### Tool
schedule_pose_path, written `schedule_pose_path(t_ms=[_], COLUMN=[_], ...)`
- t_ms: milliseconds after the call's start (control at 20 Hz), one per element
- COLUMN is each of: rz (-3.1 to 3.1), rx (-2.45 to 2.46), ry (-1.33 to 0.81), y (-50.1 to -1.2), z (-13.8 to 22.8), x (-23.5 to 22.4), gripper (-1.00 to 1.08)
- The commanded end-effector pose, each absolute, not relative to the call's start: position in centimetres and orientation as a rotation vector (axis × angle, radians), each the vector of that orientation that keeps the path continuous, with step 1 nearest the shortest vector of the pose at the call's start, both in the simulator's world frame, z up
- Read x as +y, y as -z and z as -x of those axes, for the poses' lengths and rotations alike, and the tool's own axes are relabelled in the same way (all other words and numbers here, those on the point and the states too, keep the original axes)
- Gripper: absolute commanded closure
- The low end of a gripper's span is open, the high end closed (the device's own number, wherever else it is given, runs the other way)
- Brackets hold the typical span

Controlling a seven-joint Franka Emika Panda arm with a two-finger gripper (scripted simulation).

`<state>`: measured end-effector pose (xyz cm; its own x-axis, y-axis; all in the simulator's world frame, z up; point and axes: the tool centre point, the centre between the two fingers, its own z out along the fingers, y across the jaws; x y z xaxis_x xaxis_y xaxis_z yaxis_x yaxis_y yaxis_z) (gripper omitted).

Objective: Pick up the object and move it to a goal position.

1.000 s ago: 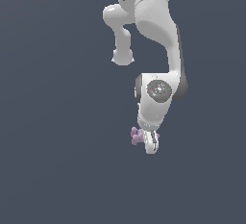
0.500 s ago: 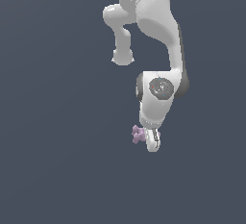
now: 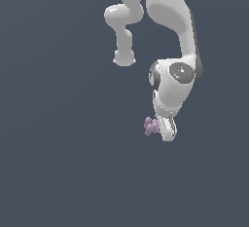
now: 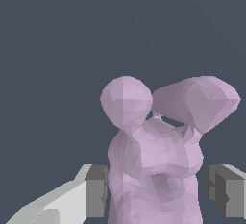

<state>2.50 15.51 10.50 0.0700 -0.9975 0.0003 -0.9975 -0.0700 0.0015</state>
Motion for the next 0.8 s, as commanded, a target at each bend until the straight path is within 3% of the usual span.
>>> schedule_pose_path(t_ms=[0,400,750], rz=[-2.299,-2.299,-2.299], rx=[-2.141,-2.141,-2.141], ry=[0.001,0.001,0.0], y=[-11.6,-14.4,-15.2], z=[-1.1,2.3,3.1], x=[17.5,22.4,23.9], gripper=[1.08,1.08,1.08])
